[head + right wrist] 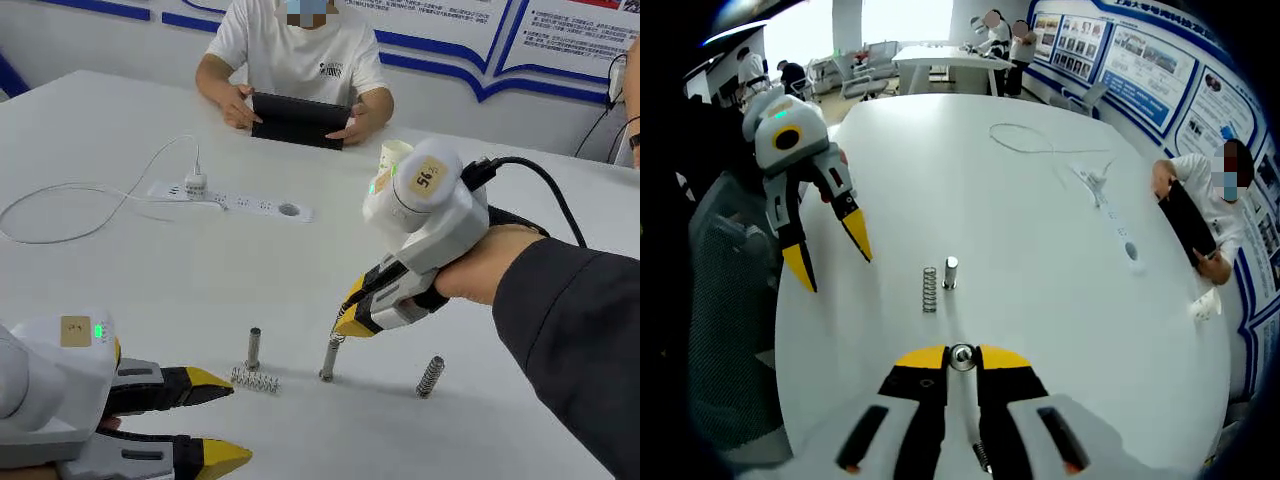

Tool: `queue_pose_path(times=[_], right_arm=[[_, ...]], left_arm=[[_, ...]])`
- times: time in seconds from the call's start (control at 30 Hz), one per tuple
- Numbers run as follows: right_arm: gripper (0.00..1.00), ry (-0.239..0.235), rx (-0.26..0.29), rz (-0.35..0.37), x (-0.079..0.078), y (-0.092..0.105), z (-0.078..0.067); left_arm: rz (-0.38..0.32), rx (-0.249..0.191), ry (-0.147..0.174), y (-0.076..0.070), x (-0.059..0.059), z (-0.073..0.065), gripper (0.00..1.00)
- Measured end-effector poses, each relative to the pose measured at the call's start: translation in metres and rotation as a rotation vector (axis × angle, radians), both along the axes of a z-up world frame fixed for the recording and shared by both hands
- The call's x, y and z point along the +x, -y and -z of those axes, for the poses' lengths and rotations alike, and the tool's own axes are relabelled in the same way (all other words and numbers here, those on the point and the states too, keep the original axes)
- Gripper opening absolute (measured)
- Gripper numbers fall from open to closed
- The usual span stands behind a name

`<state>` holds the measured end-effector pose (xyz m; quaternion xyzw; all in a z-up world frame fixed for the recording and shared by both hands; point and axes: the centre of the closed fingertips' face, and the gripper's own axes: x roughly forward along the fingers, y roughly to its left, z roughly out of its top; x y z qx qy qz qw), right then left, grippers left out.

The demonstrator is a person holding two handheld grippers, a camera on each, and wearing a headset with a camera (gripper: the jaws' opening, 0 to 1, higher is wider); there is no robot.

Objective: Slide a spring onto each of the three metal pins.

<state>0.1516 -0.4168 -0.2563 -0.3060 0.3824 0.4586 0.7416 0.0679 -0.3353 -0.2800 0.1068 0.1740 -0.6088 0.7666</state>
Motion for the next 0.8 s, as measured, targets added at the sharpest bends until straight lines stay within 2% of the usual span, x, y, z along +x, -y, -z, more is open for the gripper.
queue_pose_path(times=[0.33, 0.8], right_arm=[[0.12, -0.014, -0.005, 0.02, 0.007, 0.003, 0.011], [0.12, -0.053, -0.034, 0.013, 0.007, 0.0, 0.028]], left_arm=[[-0.008, 0.001, -0.007, -0.002, 0.002, 0.002, 0.38], [-0.008, 0.001, -0.01, -0.002, 0.003, 0.004, 0.38]])
